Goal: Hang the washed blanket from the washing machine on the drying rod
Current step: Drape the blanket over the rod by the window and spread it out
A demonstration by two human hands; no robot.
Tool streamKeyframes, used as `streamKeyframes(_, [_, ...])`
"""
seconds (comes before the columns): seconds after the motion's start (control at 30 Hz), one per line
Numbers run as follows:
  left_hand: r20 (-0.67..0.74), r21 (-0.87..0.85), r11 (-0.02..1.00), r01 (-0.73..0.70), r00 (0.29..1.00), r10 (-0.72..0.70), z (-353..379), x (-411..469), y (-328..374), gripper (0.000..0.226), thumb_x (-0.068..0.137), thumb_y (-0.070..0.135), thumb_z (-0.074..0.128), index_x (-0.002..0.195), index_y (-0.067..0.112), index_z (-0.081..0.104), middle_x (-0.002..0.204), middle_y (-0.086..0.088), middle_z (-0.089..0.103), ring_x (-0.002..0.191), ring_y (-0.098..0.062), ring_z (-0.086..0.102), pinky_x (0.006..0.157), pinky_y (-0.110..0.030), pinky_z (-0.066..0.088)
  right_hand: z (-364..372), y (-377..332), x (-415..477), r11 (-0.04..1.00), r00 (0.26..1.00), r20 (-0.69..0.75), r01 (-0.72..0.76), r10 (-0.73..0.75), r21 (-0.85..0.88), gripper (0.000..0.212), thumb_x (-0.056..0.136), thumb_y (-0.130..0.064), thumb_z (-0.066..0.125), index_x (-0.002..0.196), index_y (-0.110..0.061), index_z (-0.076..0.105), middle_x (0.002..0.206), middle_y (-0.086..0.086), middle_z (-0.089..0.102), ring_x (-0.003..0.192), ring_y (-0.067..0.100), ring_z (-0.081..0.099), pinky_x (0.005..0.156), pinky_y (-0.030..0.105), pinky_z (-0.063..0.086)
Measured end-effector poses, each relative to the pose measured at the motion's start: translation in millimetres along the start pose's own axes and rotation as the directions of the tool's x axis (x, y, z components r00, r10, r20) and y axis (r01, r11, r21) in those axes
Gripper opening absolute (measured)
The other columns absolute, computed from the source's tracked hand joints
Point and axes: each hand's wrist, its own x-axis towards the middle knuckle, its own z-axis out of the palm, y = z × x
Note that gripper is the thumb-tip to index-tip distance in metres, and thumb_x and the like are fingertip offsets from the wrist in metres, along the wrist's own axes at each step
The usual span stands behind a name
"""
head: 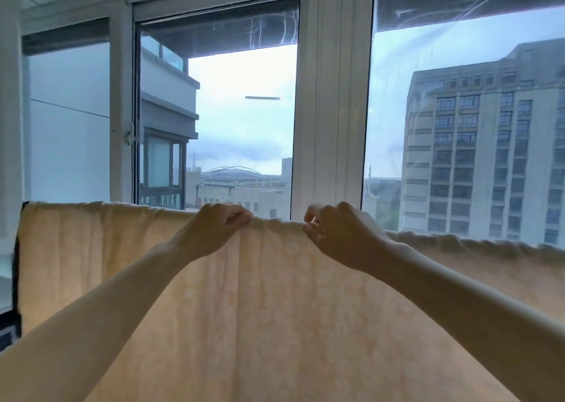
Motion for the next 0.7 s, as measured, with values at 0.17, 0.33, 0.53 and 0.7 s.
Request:
streamKeyframes(0.17, [0.01, -0.027, 0.996, -0.09, 0.996, 0.091, -17, -5, -53, 0.026, 0.092, 0.032, 0.057, 0.109, 0.017, 0.07, 0.099, 0.011, 0.068, 0.087, 0.006, 0.061, 0.081, -0.004, 0.044, 28, -32, 30, 1.0, 1.0, -0.016, -0.019, 0.019, -0.018, 0.025, 0.097, -0.037, 0.05, 0.101, -0.018, 0.064, 0.087, -0.004, 0.071, 0.069, 0.01, 0.066, 0.064, 0.024, 0.055])
streamKeyframes(0.33, [-0.077, -0.056, 0.987, -0.153, 0.986, 0.148, -27, -12, -91, 0.027, 0.088, 0.033, 0.059, 0.106, 0.018, 0.072, 0.092, 0.014, 0.069, 0.091, 0.006, 0.062, 0.077, -0.005, 0.046, 50, -56, 44, 0.996, 0.996, -0.04, -0.078, 0.076, -0.047, 0.026, 0.1, -0.032, 0.046, 0.09, -0.015, 0.063, 0.068, -0.006, 0.06, 0.056, 0.005, 0.058, 0.063, 0.027, 0.055])
streamKeyframes(0.53, [-0.192, -0.078, 0.994, -0.077, 0.979, 0.061, -30, 3, -104, 0.016, 0.092, 0.018, 0.062, 0.1, 0.012, 0.075, 0.087, 0.011, 0.069, 0.074, -0.002, 0.063, 0.074, -0.012, 0.046, 45, -60, 63, 0.966, 0.983, -0.102, -0.168, 0.151, -0.195, 0.027, 0.099, -0.025, 0.048, 0.081, -0.015, 0.064, 0.064, -0.003, 0.059, 0.056, 0.013, 0.056, 0.061, 0.03, 0.052])
streamKeyframes(0.7, [-0.17, -0.098, 0.995, -0.001, 0.985, -0.015, -25, 5, -119, 0.018, 0.093, 0.021, 0.06, 0.091, 0.01, 0.073, 0.084, 0.001, 0.073, 0.073, -0.012, 0.064, 0.07, -0.016, 0.049, 49, -51, 69, 0.971, 0.98, -0.024, -0.198, 0.197, -0.132, 0.026, 0.097, -0.021, 0.049, 0.074, -0.015, 0.06, 0.062, -0.001, 0.059, 0.053, 0.016, 0.058, 0.058, 0.038, 0.056])
